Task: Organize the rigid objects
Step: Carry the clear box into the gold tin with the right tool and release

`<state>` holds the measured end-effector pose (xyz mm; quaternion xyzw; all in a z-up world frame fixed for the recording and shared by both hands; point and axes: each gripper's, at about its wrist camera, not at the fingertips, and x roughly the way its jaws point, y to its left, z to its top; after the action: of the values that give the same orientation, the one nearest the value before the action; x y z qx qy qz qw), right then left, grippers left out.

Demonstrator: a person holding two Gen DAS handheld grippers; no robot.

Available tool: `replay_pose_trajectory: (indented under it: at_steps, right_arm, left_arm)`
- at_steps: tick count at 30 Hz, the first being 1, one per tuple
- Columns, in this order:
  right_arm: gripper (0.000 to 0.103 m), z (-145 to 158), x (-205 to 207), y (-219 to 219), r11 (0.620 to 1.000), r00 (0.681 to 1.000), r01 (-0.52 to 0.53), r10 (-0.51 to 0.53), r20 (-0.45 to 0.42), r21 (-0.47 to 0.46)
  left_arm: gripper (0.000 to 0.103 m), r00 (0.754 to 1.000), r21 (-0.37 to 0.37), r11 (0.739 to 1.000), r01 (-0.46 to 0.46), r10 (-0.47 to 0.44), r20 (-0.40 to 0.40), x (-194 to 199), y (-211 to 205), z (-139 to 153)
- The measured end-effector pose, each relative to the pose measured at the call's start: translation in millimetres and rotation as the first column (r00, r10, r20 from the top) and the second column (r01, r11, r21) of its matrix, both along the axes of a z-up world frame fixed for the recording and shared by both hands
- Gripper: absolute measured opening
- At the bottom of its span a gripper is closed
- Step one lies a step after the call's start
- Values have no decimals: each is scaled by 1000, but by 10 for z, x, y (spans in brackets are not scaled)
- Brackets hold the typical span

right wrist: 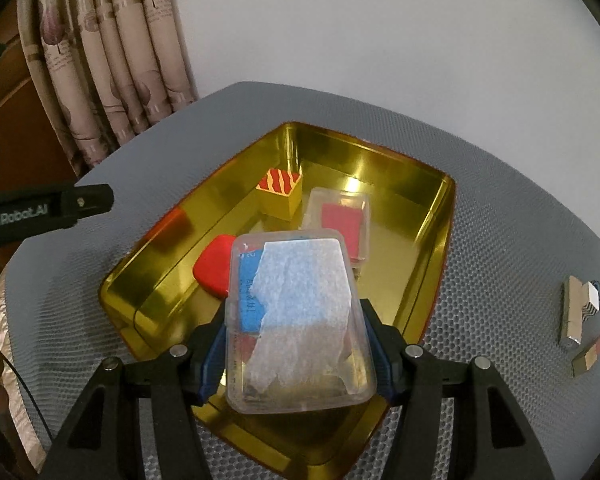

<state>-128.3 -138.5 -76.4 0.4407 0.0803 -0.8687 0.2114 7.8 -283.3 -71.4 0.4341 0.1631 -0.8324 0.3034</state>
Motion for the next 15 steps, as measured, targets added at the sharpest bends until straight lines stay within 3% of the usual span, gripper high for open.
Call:
replay_pose_trajectory:
  at_steps: [12, 15]
  right_arm:
    - [61, -116, -12, -4, 1000, 1000, -3, 3, 12, 28]
    - [67, -116, -20, -6, 999, 1000, 8, -8, 1, 49]
  left_arm:
    - [76, 1000, 23, 1000, 5, -5, -13, -1, -51, -11]
    - [76, 1000, 28, 1000, 9, -8, -11, -1, -57, -18]
